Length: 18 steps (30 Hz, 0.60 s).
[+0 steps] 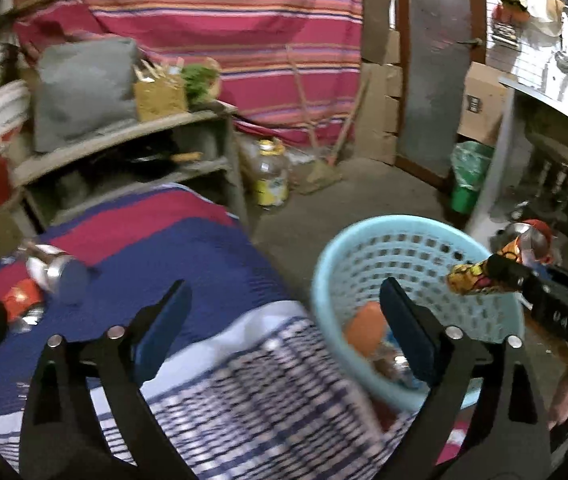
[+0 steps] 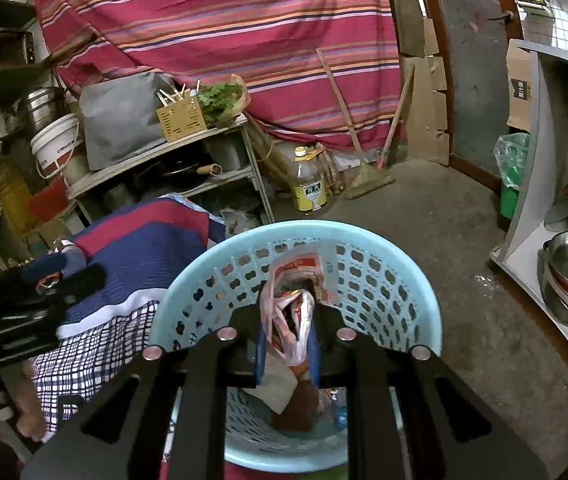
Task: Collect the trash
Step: 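Open both tools to drop the cloth and wrapper into the basket, then move both tools back over the table toward the remaining trash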
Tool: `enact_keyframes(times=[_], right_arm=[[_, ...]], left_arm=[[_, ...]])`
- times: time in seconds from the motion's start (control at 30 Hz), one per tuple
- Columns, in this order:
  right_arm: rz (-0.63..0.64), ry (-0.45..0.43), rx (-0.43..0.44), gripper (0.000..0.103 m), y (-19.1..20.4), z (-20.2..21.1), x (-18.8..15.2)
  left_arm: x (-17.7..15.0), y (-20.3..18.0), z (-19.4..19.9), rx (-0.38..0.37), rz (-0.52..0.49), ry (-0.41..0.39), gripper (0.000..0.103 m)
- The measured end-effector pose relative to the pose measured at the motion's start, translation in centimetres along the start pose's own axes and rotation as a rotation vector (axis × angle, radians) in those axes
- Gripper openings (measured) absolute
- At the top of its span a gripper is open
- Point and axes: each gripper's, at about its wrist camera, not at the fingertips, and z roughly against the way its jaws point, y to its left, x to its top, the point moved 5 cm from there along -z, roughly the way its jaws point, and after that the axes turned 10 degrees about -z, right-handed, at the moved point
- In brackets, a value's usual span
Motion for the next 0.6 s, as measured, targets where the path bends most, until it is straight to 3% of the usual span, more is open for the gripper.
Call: enact_keyframes(times=[0.1,0.33,0.37,0.47,0.6], right_arm=[[0.005,0.003,-0.001,0.017,0.3,-0.6,0.0],[0.025,0.011,-0.018,0.02,1.1,-1.6,0.2],[0.027,0.014,-0.021,0.026,1.2,-1.8,0.1],[0.032,-0.016,-0.05,0.068,1.7,-1.5,0.3],[0.045,-0.021,-0.073,0.068,2.3,-1.2,0.2]], left_arm=[[-0.2,2.1,2.0,0.079,-0.015,-0.027,0.097],[-1.3,7.4,5.8,0.15,0.012,-0.056,0.097],[-1.6,8.2,6.1,0.161,0.017,-0.054,0.097],[-2.8,10.5,6.9,0.198,0.029,-0.041,0.097],[-4.7,14.0,7.6,0.254,0.06,-0.019,0.097]])
